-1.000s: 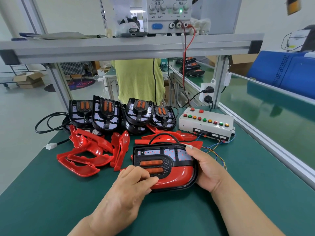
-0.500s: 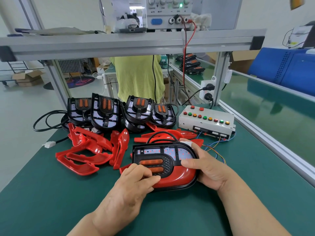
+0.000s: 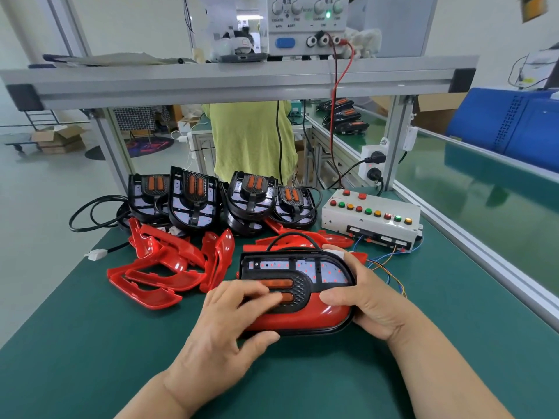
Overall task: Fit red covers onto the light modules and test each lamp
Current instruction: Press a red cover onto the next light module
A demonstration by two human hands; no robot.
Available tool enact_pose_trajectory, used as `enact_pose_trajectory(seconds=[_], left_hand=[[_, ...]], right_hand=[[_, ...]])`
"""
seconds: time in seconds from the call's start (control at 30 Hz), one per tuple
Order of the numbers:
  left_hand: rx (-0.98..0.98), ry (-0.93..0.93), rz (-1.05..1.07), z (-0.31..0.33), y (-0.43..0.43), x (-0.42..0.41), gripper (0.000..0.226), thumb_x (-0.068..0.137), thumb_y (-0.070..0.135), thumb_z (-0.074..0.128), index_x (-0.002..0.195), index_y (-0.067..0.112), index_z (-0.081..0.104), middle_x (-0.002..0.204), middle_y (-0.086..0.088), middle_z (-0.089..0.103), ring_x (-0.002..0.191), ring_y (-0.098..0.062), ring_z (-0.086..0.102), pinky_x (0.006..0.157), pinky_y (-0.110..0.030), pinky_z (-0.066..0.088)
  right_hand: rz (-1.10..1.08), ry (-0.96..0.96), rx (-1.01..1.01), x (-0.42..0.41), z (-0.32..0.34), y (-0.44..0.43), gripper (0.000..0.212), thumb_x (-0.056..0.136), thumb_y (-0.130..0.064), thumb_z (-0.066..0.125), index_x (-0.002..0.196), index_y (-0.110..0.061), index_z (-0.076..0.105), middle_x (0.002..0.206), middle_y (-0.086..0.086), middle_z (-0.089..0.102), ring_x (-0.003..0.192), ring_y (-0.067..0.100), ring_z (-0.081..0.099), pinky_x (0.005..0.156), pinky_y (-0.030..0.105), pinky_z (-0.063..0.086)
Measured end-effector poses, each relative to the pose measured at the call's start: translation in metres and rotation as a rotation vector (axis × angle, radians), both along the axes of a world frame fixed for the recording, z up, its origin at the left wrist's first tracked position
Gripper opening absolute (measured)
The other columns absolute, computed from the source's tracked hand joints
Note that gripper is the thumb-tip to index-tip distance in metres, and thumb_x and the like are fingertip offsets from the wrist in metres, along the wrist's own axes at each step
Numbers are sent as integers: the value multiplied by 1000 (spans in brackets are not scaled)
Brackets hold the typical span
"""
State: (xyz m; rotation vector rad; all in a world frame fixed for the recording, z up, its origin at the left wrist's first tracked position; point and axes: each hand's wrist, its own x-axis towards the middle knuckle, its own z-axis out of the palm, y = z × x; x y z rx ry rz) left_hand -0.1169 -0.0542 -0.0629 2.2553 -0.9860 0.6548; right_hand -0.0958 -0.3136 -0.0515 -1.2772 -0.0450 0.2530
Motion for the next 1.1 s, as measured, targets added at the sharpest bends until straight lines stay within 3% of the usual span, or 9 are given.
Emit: enact_pose_trajectory(seconds=[0.1, 0.2, 0.27, 0.33, 0.47, 0.63, 0.73, 1.1], left_hand=[[-270, 160, 134, 9, 2, 2, 52, 88, 44, 68, 133, 19, 60, 123, 12, 56, 119, -9, 53, 102, -17, 38], [-524, 476, 263, 19, 6, 7, 39, 84, 50, 61, 119, 34, 64, 104, 18, 65, 98, -2, 61, 83, -18, 49], [-504, 664, 250, 20, 9, 12, 37, 77, 56, 55, 105, 36, 68, 87, 21, 69, 77, 1, 64, 69, -14, 48], [-417, 782, 171, 19, 8, 14, 35, 78, 54, 54, 96, 29, 71, 77, 12, 71, 65, -2, 64, 61, -13, 48], [-502, 1052, 78, 14, 5, 15, 43, 76, 51, 63, 97, 16, 75, 95, -9, 75, 77, -22, 72, 66, -30, 56], [-709, 1387, -40, 15, 7, 18, 41, 79, 38, 66, 105, 7, 77, 112, -18, 73, 96, -31, 72, 69, -28, 59], [-763, 1421, -49, 14, 6, 19, 36, 82, 31, 65, 106, 6, 76, 116, -17, 72, 100, -31, 72, 75, -30, 60], [-773, 1319, 13, 8, 0, 15, 42, 80, 31, 64, 111, 3, 71, 111, -13, 74, 96, -31, 73, 72, -27, 59]], right_hand=[[-27, -8, 70, 2, -1, -2, 94, 51, 3, 81, 136, -23, 52, 130, 17, 65, 111, 34, 65, 98, 54, 51], [-29, -35, 123, 4, 0, -5, 86, 59, 7, 73, 139, -17, 50, 132, 22, 62, 112, 38, 63, 96, 54, 52], [-23, -41, 130, 4, -1, -5, 85, 60, 7, 73, 139, -16, 50, 132, 22, 63, 113, 39, 63, 98, 55, 50], [-28, -41, 122, 5, -2, -4, 86, 60, 8, 73, 139, -16, 50, 130, 21, 64, 112, 39, 64, 98, 55, 50], [-45, -18, 104, 6, -4, -1, 91, 58, 9, 73, 141, -19, 47, 131, 19, 64, 121, 42, 60, 101, 56, 49], [-41, -13, 84, 6, -4, 1, 90, 57, 7, 76, 138, -22, 50, 129, 18, 65, 115, 38, 64, 96, 53, 53], [-50, -9, 79, 7, -6, 2, 88, 56, 8, 77, 135, -23, 52, 127, 17, 67, 106, 32, 68, 91, 49, 57], [-7, -16, 109, 7, -9, 2, 84, 58, 7, 76, 133, -23, 53, 122, 13, 70, 104, 30, 69, 87, 46, 59]])
